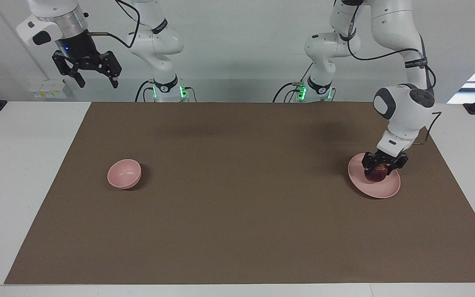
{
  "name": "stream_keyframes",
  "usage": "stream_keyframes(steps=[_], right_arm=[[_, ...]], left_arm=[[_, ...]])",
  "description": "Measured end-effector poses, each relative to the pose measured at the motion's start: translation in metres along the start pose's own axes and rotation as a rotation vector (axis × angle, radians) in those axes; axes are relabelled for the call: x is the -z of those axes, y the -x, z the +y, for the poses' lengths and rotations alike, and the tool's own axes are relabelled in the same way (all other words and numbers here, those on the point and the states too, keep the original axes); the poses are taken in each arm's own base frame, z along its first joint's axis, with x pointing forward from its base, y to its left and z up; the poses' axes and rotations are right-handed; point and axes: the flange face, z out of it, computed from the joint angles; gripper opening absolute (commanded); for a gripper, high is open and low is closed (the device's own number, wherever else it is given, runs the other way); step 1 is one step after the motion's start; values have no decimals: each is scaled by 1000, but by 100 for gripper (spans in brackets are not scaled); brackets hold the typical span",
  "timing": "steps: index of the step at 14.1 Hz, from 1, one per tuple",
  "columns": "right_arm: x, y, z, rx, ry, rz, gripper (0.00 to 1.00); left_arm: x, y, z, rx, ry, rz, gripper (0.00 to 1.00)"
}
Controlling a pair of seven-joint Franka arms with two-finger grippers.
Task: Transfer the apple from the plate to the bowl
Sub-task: 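Close the left gripper on the dark red apple, then lift the apple with the left gripper while the right gripper approaches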
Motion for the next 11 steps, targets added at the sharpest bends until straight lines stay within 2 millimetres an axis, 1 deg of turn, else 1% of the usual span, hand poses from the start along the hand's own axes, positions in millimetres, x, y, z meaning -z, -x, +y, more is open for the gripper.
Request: stream_keyframes(steps=[2,3,5,8,11], right_arm=[[-16,-1,-2,4,-10,-32,100],[-29,-5,-4,6,-20,-38,100],[-55,-13,-7,7,-45,-34,100],[-89,-18,-14,3,-97,-58,100],[-129,-21,-23,-15,-194,-100,100]], left_arm=[[21,-3,25,8,13,0,0],[33,-5,45,12,20,10,0],[52,-8,92,39,59,33,0],[62,-4,161,111,196,31,0],[70,1,213,177,353,12,0]])
